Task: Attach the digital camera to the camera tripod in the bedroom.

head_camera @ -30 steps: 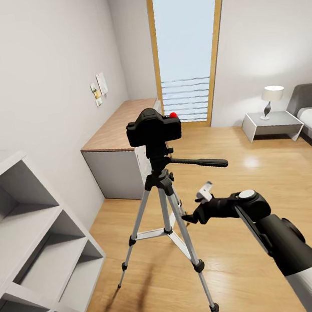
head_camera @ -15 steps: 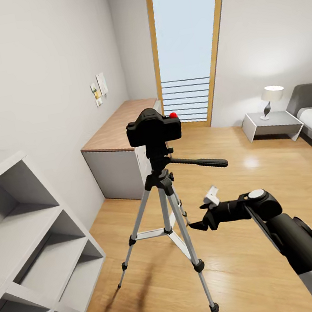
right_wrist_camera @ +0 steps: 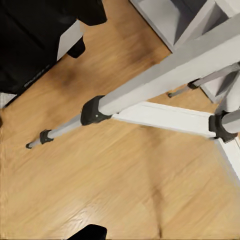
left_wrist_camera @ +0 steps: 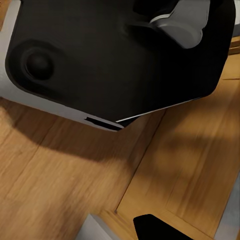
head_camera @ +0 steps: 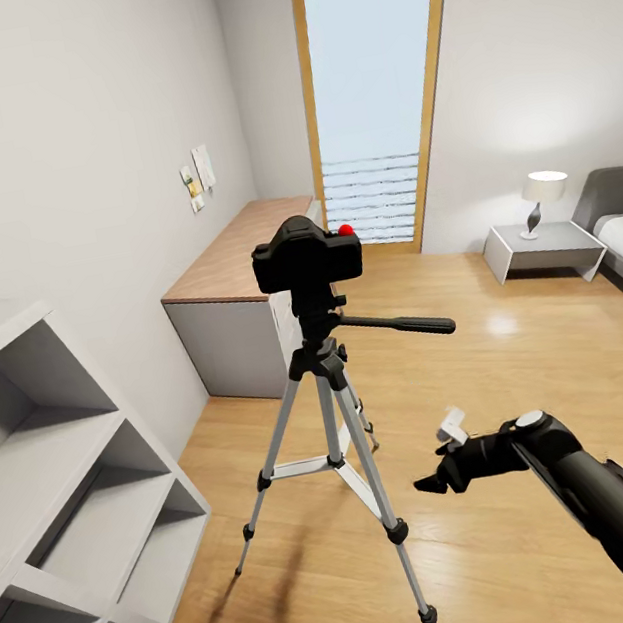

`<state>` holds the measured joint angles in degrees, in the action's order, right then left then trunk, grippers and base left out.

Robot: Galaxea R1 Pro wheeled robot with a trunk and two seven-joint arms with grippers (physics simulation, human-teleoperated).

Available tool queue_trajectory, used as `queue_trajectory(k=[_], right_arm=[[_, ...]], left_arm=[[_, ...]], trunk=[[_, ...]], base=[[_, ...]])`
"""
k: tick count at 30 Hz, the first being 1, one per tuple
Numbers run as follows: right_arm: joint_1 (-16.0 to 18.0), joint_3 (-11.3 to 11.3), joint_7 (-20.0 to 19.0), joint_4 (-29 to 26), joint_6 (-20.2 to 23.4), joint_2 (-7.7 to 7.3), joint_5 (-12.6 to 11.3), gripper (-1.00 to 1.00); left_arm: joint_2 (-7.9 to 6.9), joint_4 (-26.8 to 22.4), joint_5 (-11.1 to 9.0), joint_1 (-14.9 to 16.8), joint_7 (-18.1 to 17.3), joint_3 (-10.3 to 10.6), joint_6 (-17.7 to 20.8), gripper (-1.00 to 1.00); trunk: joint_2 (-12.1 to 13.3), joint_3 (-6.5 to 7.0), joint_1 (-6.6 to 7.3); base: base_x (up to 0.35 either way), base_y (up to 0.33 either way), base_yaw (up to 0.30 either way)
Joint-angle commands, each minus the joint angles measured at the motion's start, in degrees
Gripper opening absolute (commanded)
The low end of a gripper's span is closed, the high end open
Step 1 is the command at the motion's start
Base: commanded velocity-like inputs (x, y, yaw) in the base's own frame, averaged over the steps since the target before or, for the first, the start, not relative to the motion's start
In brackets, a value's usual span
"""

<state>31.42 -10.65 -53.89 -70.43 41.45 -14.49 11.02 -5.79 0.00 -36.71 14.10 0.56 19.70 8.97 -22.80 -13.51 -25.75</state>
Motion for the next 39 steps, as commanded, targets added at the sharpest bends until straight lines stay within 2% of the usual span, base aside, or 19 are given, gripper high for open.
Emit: queue_trajectory(k=[1,4,5,14,15,20,26,27,29,36,39], right_arm=[[-0.1,0.0,0.2,1.6,-0.7,-0.22,0.5,1.00],[-0.3,0.3,2.6,7.1,-3.8,-0.63,0.5,1.00],[-0.3,0.8,4.7,10.8,-5.9,-0.79,0.4,1.00],[-0.5,4.1,14.4,28.3,-15.0,-1.02,0.1,1.00],[-0.5,5.0,15.9,31.4,-16.7,-1.02,0.1,1.00],[-0.5,7.4,18.6,37.9,-19.5,-1.01,0.0,1.00],[-0.5,10.9,20.8,46.2,-20.9,-1.06,-0.1,1.00],[-0.5,12.2,21.5,49.1,-21.7,-1.06,-0.1,1.00],[-0.5,13.1,22.4,52.1,-23.0,-1.06,-0.1,1.00],[-0.5,14.3,26.8,65.3,-31.8,-1.04,0.0,1.00],[-0.7,14.5,28.7,68.9,-36.4,-0.82,0.0,1.00]], left_arm=[[-0.01,0.0,-0.6,0.0,0.1,0.5,0.2,1.00],[-0.01,0.0,-0.7,0.0,0.1,0.5,0.2,1.00],[0.01,0.0,-0.7,0.0,0.1,0.5,0.2,1.00],[0.46,-0.1,-0.8,0.0,0.1,0.5,0.1,1.00],[0.50,-0.1,-0.8,0.0,0.1,0.5,0.1,1.00],[0.67,0.0,-0.8,0.0,0.1,0.5,-1.5,1.00],[0.75,0.0,-0.9,0.0,0.1,0.5,-2.7,1.00],[0.76,0.0,-0.9,0.0,0.1,0.5,-2.9,1.00],[0.77,0.0,-0.9,-0.1,0.1,0.5,-3.0,1.00],[0.78,0.0,-0.9,-0.5,0.1,0.4,-3.1,1.00],[0.78,0.0,-0.9,-0.6,0.1,0.5,-3.1,1.00]], trunk=[[-0.1,-0.10,-0.03],[-0.1,-0.10,-0.03],[-0.1,-0.10,-0.03],[-0.1,-0.10,-0.03],[-0.1,-0.10,-0.03],[-0.1,-0.10,-0.03],[-0.1,-0.10,-0.03],[-0.1,-0.10,-0.03],[-0.1,-0.10,-0.03],[-0.1,-0.10,-0.03],[-0.1,-0.10,-0.03]], base=[[0.000,0.000,0.000],[0.000,0.000,0.000],[0.000,0.000,0.000],[0.000,0.000,0.000],[0.000,0.000,0.000],[0.000,0.000,0.000],[0.000,0.000,0.000],[0.000,0.000,0.000],[0.000,0.000,0.000],[0.000,0.000,0.000],[0.000,0.000,0.000]])
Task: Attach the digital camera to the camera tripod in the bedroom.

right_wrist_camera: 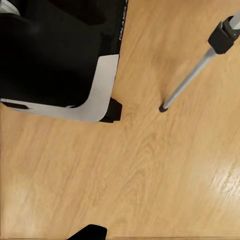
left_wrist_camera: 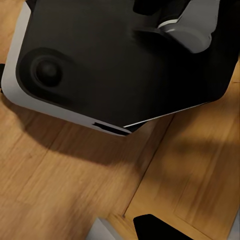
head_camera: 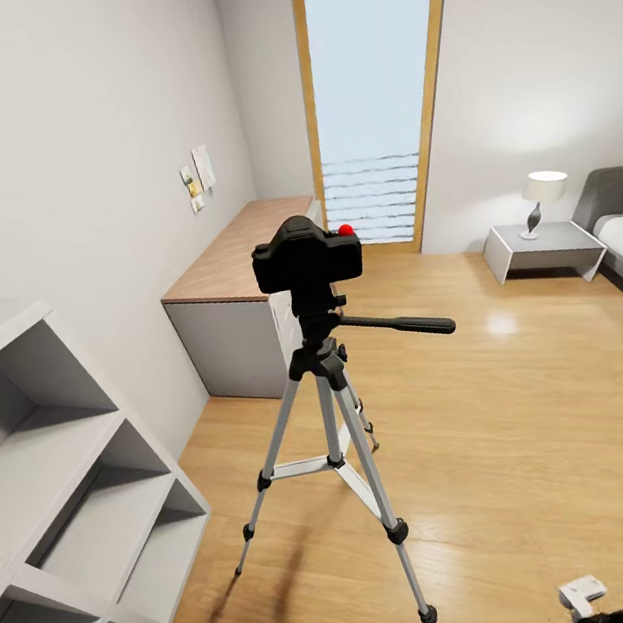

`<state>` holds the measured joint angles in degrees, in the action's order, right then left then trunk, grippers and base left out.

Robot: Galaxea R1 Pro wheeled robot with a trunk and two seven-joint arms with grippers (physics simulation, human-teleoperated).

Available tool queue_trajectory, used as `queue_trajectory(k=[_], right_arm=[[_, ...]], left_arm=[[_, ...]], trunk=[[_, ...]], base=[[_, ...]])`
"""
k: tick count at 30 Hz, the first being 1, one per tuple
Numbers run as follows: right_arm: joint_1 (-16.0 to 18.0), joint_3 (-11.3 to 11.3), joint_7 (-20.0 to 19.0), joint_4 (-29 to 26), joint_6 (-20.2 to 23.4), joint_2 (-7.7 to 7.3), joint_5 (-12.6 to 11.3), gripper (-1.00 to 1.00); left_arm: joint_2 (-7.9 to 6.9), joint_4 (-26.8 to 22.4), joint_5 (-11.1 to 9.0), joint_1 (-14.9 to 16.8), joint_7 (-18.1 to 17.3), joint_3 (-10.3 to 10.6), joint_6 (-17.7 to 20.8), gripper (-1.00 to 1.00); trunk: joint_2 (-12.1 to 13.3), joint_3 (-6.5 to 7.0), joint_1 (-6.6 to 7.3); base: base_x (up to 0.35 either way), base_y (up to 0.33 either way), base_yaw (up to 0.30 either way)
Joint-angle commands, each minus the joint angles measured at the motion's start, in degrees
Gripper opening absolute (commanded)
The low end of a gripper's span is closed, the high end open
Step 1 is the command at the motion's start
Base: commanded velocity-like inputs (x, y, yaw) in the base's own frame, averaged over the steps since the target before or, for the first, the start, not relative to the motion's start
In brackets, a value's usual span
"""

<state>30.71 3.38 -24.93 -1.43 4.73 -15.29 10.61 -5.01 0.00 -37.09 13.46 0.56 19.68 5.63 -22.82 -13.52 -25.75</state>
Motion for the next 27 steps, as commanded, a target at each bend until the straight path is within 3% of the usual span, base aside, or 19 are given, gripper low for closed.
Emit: queue_trajectory(k=[1,11,18,27], right_arm=[[-0.9,0.5,1.1,1.2,-2.2,0.17,0.4,1.00],[-13.4,1.0,8.9,3.3,-7.0,1.14,0.0,1.00],[-16.3,1.2,13.8,3.5,-7.3,3.87,-1.7,1.00],[-20.8,1.4,17.0,3.5,-7.5,6.91,-7.2,1.00]], left_arm=[[0.00,0.0,-0.5,0.0,0.1,0.5,0.2,1.00],[0.00,0.0,-0.5,-0.1,0.0,0.5,0.1,1.00],[0.00,0.0,-0.4,-0.1,0.0,0.5,0.1,1.00],[-0.03,-0.1,-0.4,-0.1,0.0,0.5,0.1,1.00]], trunk=[[-0.1,-0.10,-0.03],[-0.1,-0.10,-0.03],[-0.1,-0.10,-0.03],[-0.1,-0.10,-0.03]], base=[[0.000,0.000,0.000],[0.000,0.000,0.000],[0.000,0.000,0.000],[0.000,0.000,0.000]])
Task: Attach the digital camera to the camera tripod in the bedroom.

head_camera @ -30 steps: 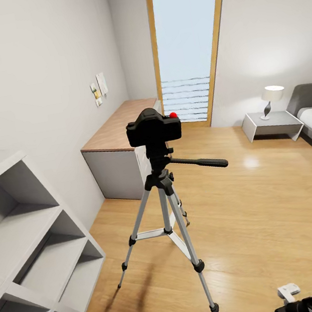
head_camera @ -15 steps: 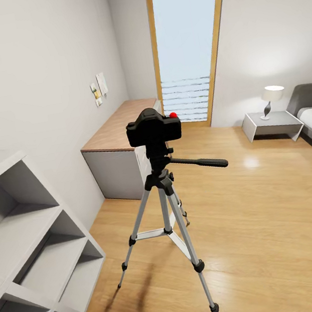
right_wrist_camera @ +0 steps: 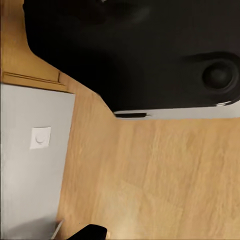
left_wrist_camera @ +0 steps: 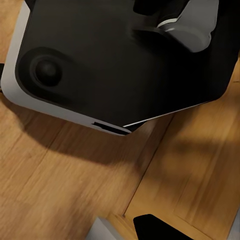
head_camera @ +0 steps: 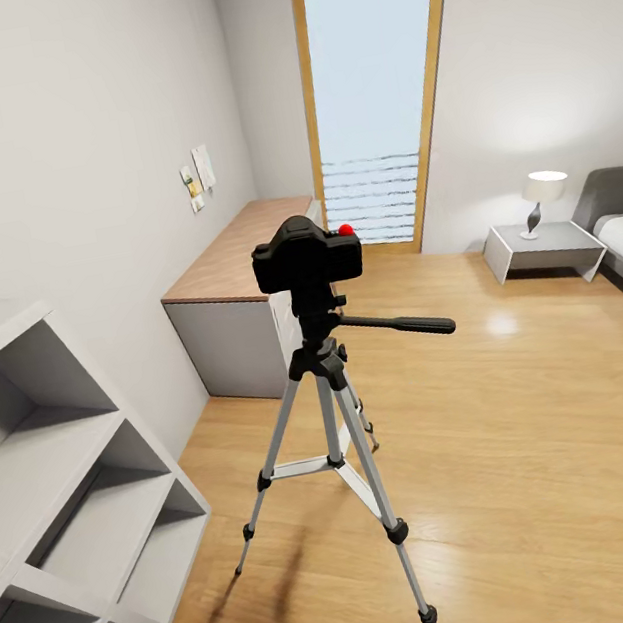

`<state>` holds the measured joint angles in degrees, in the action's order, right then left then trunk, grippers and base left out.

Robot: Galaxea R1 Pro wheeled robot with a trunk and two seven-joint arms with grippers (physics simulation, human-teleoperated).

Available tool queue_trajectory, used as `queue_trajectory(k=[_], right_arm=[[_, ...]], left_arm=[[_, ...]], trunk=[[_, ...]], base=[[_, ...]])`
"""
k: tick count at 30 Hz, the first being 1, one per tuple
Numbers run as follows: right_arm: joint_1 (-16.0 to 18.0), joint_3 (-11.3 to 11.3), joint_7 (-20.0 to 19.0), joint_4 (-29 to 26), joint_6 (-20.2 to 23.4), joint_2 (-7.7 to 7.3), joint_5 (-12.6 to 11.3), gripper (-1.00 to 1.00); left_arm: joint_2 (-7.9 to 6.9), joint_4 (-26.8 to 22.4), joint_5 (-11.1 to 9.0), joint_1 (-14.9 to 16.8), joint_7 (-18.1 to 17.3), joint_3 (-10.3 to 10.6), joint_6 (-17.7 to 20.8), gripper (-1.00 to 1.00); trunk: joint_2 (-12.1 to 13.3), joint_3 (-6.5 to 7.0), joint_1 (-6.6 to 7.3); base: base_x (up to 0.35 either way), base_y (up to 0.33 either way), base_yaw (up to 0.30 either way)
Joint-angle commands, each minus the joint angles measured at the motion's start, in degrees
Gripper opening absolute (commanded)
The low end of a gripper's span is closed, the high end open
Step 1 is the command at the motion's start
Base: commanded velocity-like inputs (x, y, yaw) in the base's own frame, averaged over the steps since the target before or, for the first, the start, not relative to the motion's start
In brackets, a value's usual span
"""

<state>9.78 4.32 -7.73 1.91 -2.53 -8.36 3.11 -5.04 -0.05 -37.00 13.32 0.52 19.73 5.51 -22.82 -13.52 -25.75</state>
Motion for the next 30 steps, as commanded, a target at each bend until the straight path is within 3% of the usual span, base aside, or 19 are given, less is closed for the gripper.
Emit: queue_trajectory(k=[1,7,16,30], right_arm=[[-0.4,0.5,0.0,0.2,-0.3,0.21,-0.2,1.00],[-1.9,0.5,0.5,0.2,-0.4,1.09,-2.0,1.00],[-2.4,0.6,0.6,0.2,-2.3,2.67,-2.6,1.00],[-2.5,0.5,0.6,0.1,-3.2,2.90,-2.3,1.00]], left_arm=[[-0.02,0.0,-0.5,0.0,0.1,0.5,0.2,1.00],[-0.12,0.0,-0.5,0.0,0.1,0.5,0.2,1.00],[-0.38,0.0,-0.4,0.0,0.1,0.7,-0.2,1.00],[-0.93,-0.1,0.0,0.0,0.0,0.7,-2.9,1.00]], trunk=[[-0.1,-0.09,-0.03],[-0.1,-0.09,-0.03],[-0.1,-0.09,-0.03],[-0.1,-0.09,-0.03]], base=[[0.000,0.000,0.000],[0.000,0.000,0.000],[0.000,0.000,0.000],[0.000,0.000,0.000]])
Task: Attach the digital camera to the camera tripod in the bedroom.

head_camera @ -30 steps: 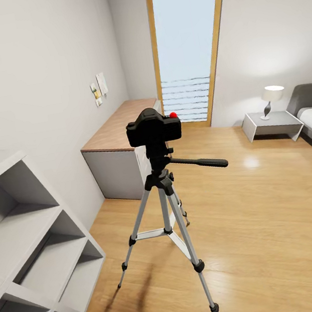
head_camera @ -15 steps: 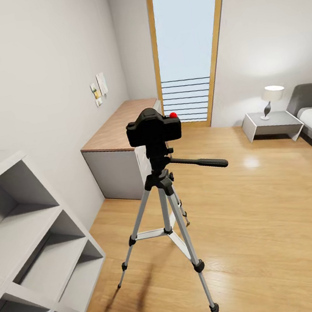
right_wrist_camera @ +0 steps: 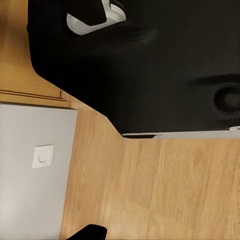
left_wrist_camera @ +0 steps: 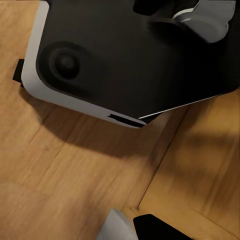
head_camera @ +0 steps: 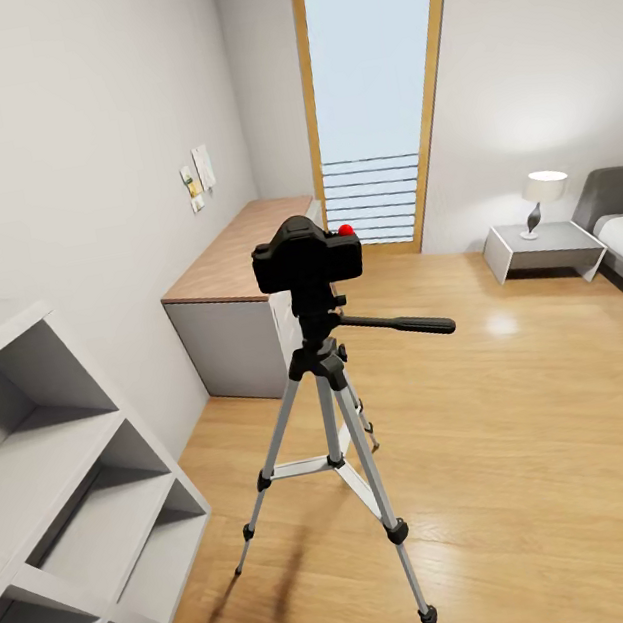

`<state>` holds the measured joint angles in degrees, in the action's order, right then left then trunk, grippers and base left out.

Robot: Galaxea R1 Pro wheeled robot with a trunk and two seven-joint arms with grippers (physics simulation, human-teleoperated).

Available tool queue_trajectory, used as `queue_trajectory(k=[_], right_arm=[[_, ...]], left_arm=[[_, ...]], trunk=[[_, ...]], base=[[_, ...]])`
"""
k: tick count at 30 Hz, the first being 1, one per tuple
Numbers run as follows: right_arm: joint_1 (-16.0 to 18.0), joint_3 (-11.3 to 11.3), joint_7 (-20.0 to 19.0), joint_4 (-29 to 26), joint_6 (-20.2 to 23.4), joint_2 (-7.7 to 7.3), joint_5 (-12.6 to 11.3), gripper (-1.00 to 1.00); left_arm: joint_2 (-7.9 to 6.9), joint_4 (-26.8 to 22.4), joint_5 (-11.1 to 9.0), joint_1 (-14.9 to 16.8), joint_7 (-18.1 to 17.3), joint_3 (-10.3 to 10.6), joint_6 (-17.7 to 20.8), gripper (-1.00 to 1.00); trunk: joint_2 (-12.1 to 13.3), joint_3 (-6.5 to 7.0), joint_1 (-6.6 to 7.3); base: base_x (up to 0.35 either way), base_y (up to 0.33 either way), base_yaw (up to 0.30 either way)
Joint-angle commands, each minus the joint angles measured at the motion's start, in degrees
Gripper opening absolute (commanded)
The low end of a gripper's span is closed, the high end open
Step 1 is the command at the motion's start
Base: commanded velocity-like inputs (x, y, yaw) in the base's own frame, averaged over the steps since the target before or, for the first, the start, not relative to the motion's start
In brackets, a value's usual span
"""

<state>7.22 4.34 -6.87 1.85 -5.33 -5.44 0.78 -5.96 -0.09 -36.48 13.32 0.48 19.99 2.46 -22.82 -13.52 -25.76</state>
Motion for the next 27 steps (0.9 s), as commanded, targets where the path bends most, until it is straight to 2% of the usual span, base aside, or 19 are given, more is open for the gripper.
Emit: queue_trajectory(k=[1,11,27], right_arm=[[0.1,0.4,-0.2,0.2,-0.4,-0.04,0.1,1.00],[0.1,0.4,-0.3,0.2,-0.4,-0.09,0.3,1.00],[0.1,0.4,-0.2,0.2,-0.3,0.32,0.1,1.00]], left_arm=[[-0.03,0.0,-0.5,0.0,0.0,0.5,-0.3,1.00],[0.35,-0.3,-0.2,0.0,0.0,0.5,-7.1,1.00],[0.93,-0.5,-0.7,0.0,0.0,0.3,-8.6,1.00]], trunk=[[-0.1,-0.10,-0.03],[-0.1,-0.10,-0.03],[-0.1,-0.04,-0.03]], base=[[0.000,0.000,0.000],[0.000,0.000,0.000],[0.000,0.000,0.000]])
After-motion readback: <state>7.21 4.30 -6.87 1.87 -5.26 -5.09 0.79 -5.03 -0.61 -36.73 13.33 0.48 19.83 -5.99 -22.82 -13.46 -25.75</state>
